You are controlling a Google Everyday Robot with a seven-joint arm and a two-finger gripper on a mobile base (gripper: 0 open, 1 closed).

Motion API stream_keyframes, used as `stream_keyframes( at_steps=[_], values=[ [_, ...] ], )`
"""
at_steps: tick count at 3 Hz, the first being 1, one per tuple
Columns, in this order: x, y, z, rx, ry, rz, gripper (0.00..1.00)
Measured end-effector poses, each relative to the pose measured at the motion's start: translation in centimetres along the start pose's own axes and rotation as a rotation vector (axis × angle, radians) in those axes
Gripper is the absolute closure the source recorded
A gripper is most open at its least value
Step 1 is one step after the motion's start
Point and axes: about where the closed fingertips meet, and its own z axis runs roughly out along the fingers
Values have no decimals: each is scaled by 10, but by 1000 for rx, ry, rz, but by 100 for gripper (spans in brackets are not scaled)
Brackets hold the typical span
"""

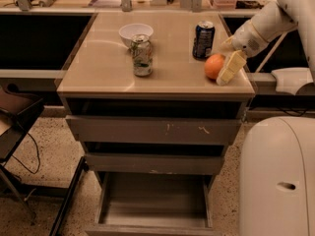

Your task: Place orange into bottom drawer

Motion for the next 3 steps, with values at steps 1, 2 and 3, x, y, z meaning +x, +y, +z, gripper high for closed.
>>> stream_keyframes(
  at_steps=[1, 2, 3],
  values=[
    [-3, -6, 4, 15, -8, -1, 0],
    [-3, -6, 4, 15, -8, -1, 19],
    [-3, -6, 4, 15, -8, -1, 41]
  ],
)
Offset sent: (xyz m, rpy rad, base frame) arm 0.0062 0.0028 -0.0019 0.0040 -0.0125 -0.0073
